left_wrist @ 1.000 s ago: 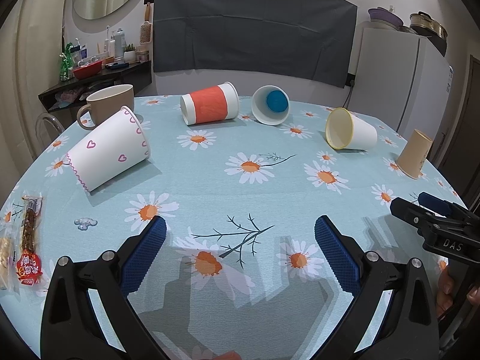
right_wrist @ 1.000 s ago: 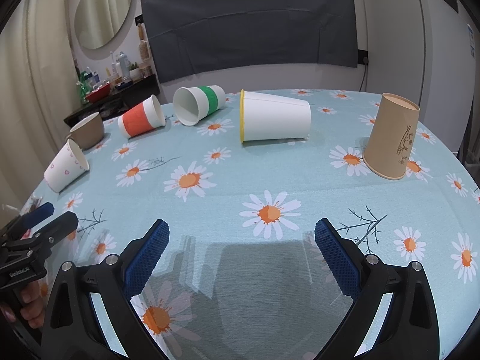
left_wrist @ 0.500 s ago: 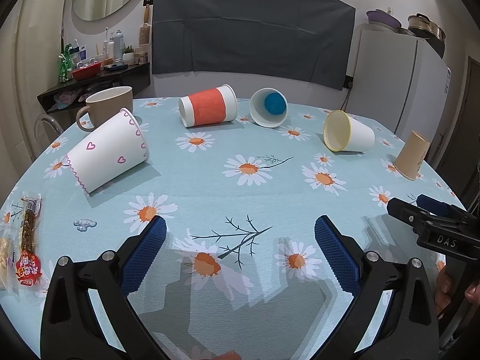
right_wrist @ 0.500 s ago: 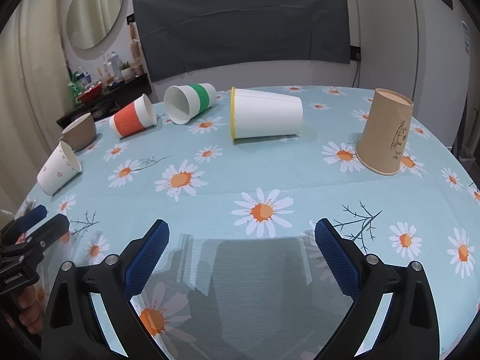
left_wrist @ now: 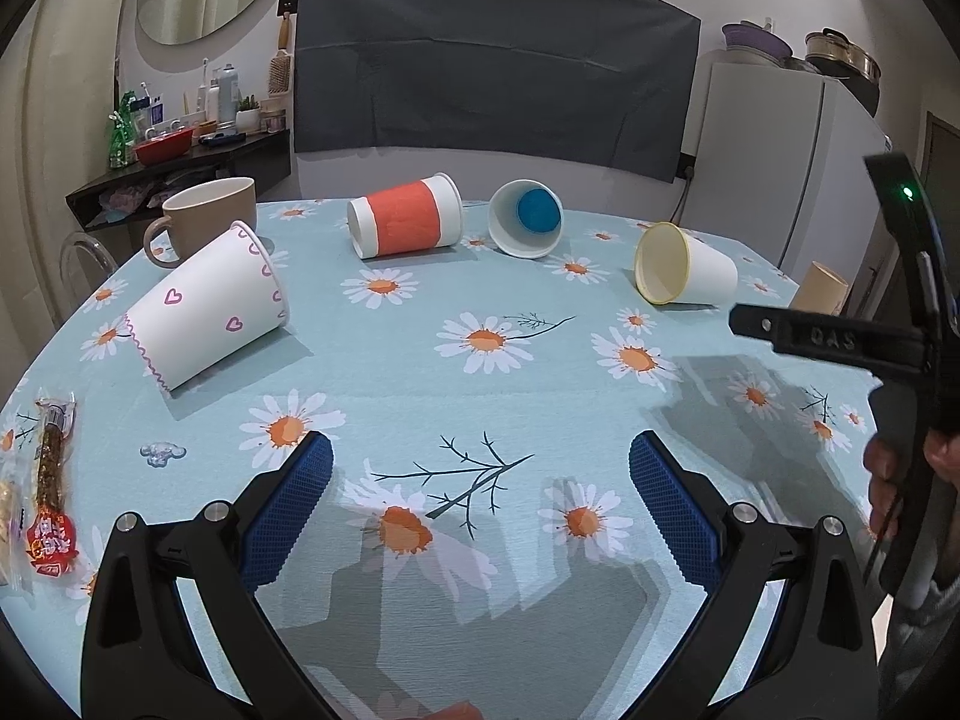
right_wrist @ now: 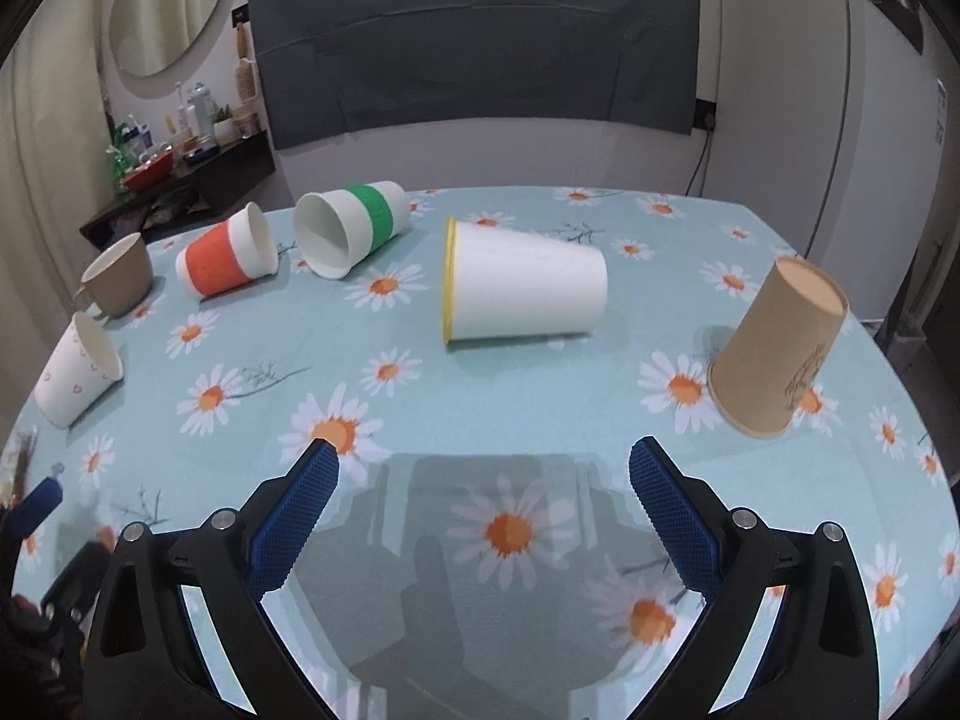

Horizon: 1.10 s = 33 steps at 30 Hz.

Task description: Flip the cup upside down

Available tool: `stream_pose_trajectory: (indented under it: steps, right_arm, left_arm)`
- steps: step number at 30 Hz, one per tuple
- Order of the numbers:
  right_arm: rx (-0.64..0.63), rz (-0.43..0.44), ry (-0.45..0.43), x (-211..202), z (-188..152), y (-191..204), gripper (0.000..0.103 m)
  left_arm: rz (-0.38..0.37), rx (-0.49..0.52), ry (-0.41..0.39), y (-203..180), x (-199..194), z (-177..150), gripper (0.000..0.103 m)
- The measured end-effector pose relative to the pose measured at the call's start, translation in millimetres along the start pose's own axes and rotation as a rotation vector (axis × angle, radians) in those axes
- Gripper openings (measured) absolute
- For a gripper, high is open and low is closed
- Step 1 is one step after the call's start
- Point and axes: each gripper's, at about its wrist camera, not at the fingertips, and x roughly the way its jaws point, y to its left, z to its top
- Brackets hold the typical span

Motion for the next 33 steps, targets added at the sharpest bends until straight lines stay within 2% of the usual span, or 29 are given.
stream_pose_trajectory:
  steps: [6, 13, 14, 16, 19, 23, 27, 33]
  right_arm:
    - [-0.011, -0.103, -0.006, 26.7, 33.4, 8.8, 0.092]
    - [-0.035, -0.241, -0.043, 52.7, 45.5, 14.1, 0.090]
    - [-0.046, -0.255, -0.042, 55.3, 45.3, 15.0, 0.066]
    - [-0.061, -0.270, -0.004, 64.5, 45.3, 14.0, 0.030]
    - [-0.020, -0.213, 0.041, 71.0, 41.7, 3.7, 0.010]
    - [-0.005, -0.180, 0.025, 61.9, 35.0, -2.8, 0.004]
    - [0.001, -0.121, 0.023, 47.3, 27.8, -3.8, 0.003]
    - [-0.067, -0.039, 0.011, 23.5, 9.1, 7.7, 0.003]
  left_arm:
    - [-0.012, -0.002, -0.016, 0.6, -2.4, -1.3, 0.097]
    - [-0.028, 0.010, -0.030, -0.6, -4.4, -2.7, 0.097]
    - [-0.029, 0.012, -0.031, -0.8, -4.4, -2.7, 0.097]
    - [-0.031, 0.014, -0.033, -1.3, -4.4, -2.7, 0.097]
    - [-0.036, 0.015, -0.033, -1.4, -4.4, -3.0, 0.097]
    - [-0.038, 0.013, -0.027, -1.0, -3.4, -2.6, 0.097]
    - [-0.035, 0.007, -0.025, -0.6, -3.1, -2.4, 0.097]
    - [-0.029, -0.004, -0.025, 1.1, -2.6, -2.1, 0.097]
